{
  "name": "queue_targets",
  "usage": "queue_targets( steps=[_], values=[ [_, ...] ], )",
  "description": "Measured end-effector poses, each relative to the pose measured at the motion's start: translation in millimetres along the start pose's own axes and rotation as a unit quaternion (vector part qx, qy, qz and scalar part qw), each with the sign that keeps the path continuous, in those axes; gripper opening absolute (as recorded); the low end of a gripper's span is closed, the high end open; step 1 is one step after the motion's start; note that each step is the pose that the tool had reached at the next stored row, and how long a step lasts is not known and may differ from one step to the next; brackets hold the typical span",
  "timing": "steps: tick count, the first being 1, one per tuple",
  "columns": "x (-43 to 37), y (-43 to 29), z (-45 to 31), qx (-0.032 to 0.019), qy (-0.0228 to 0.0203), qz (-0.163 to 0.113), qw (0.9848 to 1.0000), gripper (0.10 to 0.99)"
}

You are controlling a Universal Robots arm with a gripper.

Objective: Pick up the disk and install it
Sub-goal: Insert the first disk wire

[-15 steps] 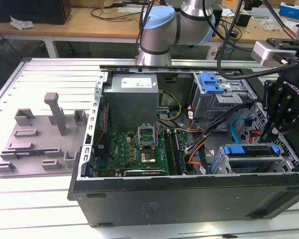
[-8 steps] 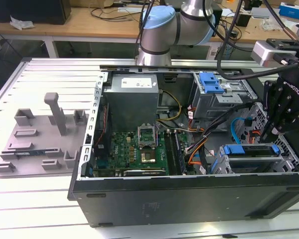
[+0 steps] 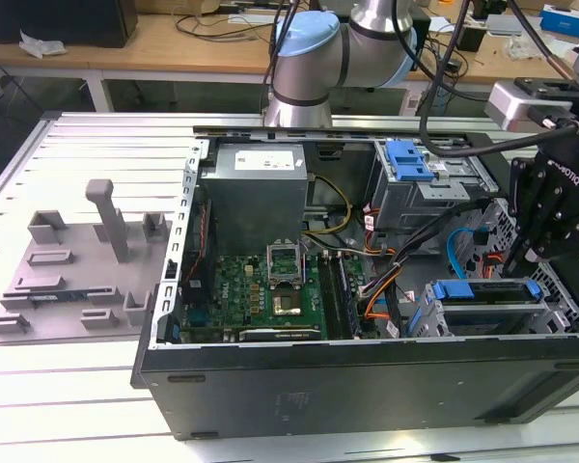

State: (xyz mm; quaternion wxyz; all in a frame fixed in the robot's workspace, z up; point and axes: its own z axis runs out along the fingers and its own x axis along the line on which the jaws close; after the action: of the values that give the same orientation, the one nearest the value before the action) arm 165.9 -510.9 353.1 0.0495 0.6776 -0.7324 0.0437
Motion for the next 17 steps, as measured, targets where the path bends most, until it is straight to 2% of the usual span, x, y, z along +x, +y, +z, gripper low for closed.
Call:
queue_targets(
  steps=[17],
  values=[
    [-0.1,0.0,6.3,0.0,0.0,0.0,1.0,0.165]
  ],
)
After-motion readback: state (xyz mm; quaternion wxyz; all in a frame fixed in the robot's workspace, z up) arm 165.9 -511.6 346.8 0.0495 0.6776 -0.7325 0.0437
